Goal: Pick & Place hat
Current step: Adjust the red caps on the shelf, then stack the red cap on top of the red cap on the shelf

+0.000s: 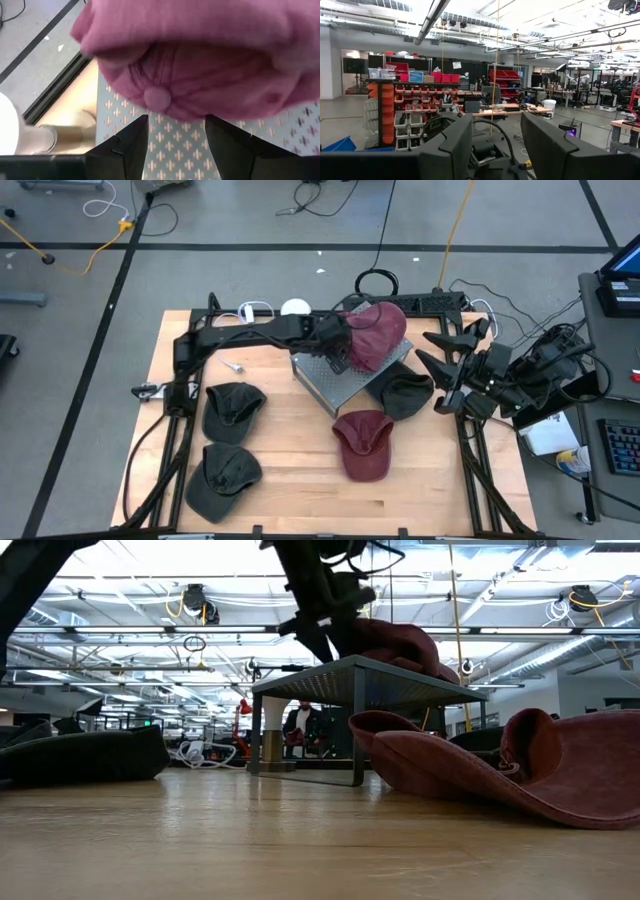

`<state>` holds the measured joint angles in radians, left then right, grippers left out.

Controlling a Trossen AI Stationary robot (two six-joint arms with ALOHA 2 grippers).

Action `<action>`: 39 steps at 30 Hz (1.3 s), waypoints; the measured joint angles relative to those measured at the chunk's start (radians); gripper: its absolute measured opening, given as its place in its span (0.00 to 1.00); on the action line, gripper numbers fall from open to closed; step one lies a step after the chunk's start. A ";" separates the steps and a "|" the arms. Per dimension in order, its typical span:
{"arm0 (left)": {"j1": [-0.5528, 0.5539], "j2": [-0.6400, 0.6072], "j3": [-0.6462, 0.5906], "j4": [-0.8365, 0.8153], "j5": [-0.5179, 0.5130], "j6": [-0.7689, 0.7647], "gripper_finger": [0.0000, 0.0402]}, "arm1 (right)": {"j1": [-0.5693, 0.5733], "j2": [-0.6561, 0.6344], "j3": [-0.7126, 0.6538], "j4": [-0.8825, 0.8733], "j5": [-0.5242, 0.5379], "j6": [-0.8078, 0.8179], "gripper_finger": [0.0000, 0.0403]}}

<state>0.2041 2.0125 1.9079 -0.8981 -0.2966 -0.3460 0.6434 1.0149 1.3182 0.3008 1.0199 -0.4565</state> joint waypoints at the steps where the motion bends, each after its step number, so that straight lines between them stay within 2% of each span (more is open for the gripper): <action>1: 0.004 0.002 0.000 0.014 0.000 0.000 0.50 | 0.000 -0.001 0.000 -0.001 0.000 -0.001 0.40; 7: 0.021 0.001 0.000 0.209 0.013 -0.001 0.49 | 0.000 -0.006 0.000 0.000 0.001 -0.008 0.40; 11: 0.022 0.003 0.000 0.253 0.043 0.001 0.47 | 0.000 -0.008 0.000 0.000 0.000 -0.028 0.40; 23: 0.015 0.005 0.001 0.035 0.090 0.010 0.42 | 0.000 -0.008 0.000 -0.019 0.004 -0.012 0.40; 25: 0.015 0.000 0.001 -0.009 0.102 0.007 0.42 | 0.000 -0.008 0.000 -0.048 0.010 0.022 0.40; 30: 0.012 -0.013 0.001 -0.108 0.242 0.005 0.42 | 0.000 -0.008 0.000 -0.195 0.030 0.153 0.40; 35: -0.014 -0.032 0.001 -0.168 0.327 -0.005 0.42 | 0.000 -0.008 0.000 -0.342 0.030 0.353 0.40; 39: -0.059 -0.043 0.001 -0.205 0.350 -0.009 0.42 | 0.000 -0.007 0.000 -0.470 0.028 0.554 0.40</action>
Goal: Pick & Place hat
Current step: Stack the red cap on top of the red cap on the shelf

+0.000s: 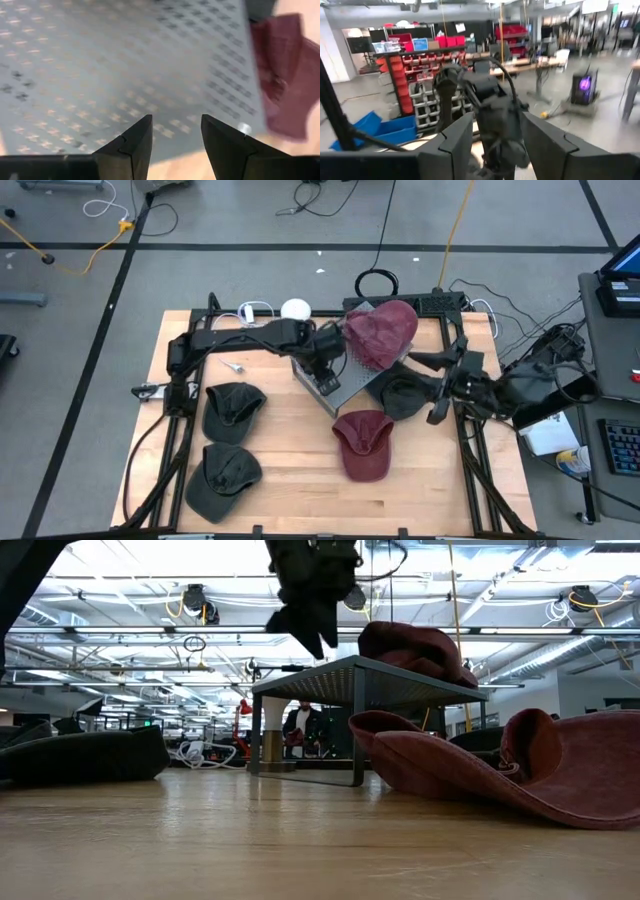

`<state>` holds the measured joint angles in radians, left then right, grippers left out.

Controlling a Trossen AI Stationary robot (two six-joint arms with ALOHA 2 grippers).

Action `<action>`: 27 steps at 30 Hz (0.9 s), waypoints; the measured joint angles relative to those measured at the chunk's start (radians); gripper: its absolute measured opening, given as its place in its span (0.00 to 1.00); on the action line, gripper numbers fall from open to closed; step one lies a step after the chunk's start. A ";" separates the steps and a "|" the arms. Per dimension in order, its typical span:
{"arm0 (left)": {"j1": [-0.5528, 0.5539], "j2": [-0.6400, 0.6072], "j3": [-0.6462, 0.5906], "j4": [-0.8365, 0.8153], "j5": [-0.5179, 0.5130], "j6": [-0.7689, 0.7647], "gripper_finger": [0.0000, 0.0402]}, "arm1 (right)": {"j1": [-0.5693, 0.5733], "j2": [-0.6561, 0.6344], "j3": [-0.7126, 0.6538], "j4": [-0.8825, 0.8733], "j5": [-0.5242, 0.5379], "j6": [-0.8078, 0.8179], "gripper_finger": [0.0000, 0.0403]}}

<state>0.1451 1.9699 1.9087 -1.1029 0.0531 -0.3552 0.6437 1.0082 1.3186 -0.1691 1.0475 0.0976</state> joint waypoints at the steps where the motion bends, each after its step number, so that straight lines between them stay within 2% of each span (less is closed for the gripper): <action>1: -0.015 -0.002 0.000 -0.013 0.002 -0.005 0.42 | 0.000 0.000 0.000 -0.029 -0.001 0.054 0.40; 6: -0.098 -0.016 0.000 -0.076 0.001 -0.011 0.42 | 0.000 0.000 0.000 -0.170 -0.036 0.279 0.40; 10: -0.175 -0.033 0.000 -0.080 0.000 -0.045 0.42 | 0.000 0.001 0.000 -0.232 -0.107 0.360 0.40; 13: -0.234 -0.043 0.000 -0.104 -0.002 -0.103 0.42 | 0.000 0.002 0.000 -0.235 -0.110 0.373 0.40; 22: -0.378 -0.045 0.000 -0.127 0.000 -0.380 0.42 | 0.000 0.003 0.000 -0.233 -0.110 0.416 0.40; 27: -0.435 -0.045 0.000 -0.124 0.002 -0.619 0.42 | 0.000 0.003 0.000 -0.263 -0.164 0.653 0.40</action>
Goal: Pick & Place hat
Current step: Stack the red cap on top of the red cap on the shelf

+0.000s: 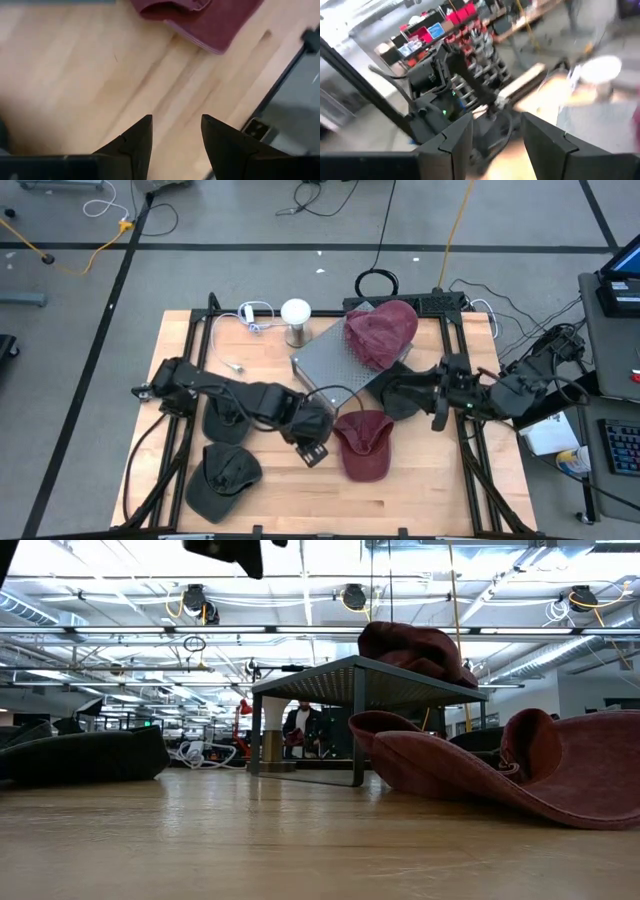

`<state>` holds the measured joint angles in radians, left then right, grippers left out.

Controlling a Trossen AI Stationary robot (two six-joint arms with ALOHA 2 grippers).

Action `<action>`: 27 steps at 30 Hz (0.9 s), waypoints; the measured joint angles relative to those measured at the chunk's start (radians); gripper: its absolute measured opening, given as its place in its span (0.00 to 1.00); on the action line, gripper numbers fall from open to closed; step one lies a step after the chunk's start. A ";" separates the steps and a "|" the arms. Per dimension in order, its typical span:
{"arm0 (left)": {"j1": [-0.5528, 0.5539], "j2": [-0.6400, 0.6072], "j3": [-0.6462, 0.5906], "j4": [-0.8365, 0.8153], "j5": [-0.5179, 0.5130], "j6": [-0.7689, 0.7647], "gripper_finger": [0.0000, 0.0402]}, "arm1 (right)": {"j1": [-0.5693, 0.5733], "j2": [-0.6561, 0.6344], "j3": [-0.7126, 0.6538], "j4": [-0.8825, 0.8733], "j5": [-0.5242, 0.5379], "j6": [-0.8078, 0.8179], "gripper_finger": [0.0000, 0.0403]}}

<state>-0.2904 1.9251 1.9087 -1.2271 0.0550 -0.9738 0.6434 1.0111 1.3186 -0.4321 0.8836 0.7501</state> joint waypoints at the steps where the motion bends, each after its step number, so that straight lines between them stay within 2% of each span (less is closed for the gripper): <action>1: -0.011 0.000 0.000 0.000 -0.004 -0.049 0.42 | 0.000 0.000 0.000 -0.024 -0.009 0.071 0.40; 5: -0.062 0.000 0.000 0.012 -0.064 -0.219 0.44 | 0.000 0.004 0.000 -0.151 -0.103 0.291 0.42; 9: -0.095 0.002 0.000 0.081 -0.100 -0.388 0.51 | 0.000 0.009 -0.023 -0.207 -0.223 0.434 0.50; 14: -0.114 0.003 -0.001 0.184 -0.184 -0.549 0.63 | 0.000 0.009 -0.123 -0.097 -0.358 0.400 0.58; 18: -0.116 0.015 -0.033 0.249 -0.230 -0.637 0.70 | 0.001 0.009 -0.214 0.008 -0.446 0.348 0.59; 22: -0.118 0.013 -0.140 0.389 -0.269 -0.712 0.73 | 0.026 0.001 -0.293 0.091 -0.442 0.340 0.57; 27: -0.121 0.015 -0.266 0.575 -0.285 -0.781 0.73 | 0.055 -0.025 -0.367 0.190 -0.441 0.328 0.54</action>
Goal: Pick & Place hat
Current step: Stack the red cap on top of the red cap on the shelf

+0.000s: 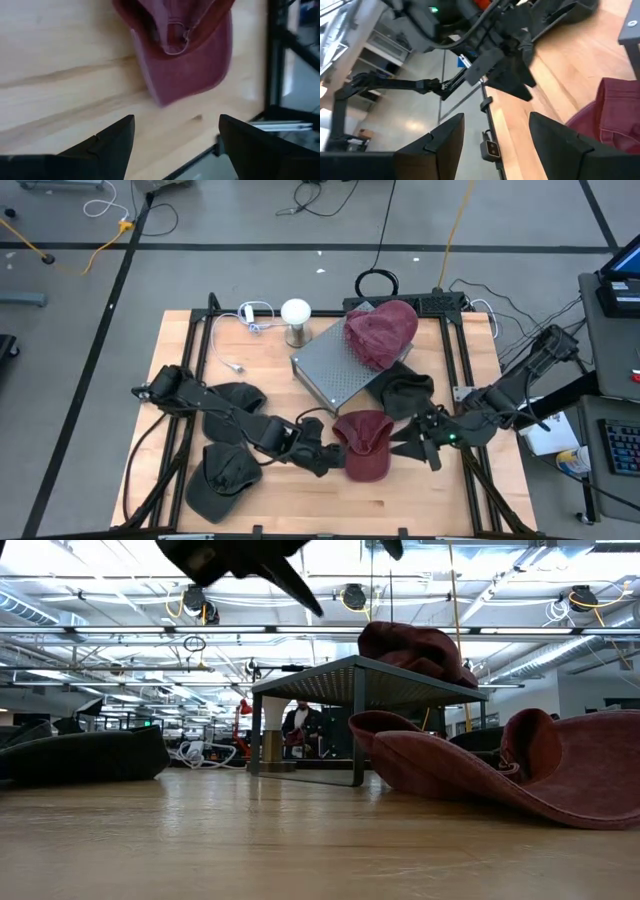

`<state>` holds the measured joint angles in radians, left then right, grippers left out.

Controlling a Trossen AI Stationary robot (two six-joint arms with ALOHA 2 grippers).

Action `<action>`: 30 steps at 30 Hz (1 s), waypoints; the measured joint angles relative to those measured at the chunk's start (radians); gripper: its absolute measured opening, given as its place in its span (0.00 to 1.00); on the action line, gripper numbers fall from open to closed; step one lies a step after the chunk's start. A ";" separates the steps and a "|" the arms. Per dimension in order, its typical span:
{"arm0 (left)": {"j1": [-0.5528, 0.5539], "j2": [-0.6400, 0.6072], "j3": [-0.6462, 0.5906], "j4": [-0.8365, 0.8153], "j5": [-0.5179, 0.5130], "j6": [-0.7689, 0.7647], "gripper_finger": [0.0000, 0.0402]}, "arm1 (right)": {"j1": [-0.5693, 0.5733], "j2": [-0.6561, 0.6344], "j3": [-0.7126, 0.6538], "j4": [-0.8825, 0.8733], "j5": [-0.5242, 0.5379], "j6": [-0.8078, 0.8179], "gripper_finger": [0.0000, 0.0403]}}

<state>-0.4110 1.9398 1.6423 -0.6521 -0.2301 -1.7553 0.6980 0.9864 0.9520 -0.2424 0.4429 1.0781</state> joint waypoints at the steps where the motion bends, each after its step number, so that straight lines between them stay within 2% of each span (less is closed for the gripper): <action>1: 0.000 -0.002 -0.030 0.042 -0.008 -0.015 0.72 | 0.005 -0.006 -0.010 0.016 0.002 -0.005 0.53; 8: 0.000 0.000 -0.212 0.264 -0.029 -0.118 0.70 | 0.033 -0.040 -0.026 0.107 0.010 -0.109 0.53; 12: 0.003 0.000 -0.278 0.340 -0.033 -0.139 0.68 | 0.047 -0.054 -0.026 0.148 0.061 -0.152 0.53; 17: 0.020 0.057 -0.288 0.367 -0.010 -0.120 0.64 | 0.057 -0.062 -0.027 0.164 0.085 -0.175 0.53; 24: 0.057 0.128 -0.285 0.569 0.010 -0.065 0.61 | 0.057 -0.062 -0.027 0.164 0.085 -0.159 0.53; 30: 0.071 0.149 -0.281 0.575 0.045 -0.060 0.62 | 0.057 -0.061 -0.027 0.164 0.085 -0.158 0.53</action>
<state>-0.3401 2.0889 1.3613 -0.0772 -0.1847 -1.8153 0.7547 0.9253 0.9253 -0.0783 0.5278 0.9206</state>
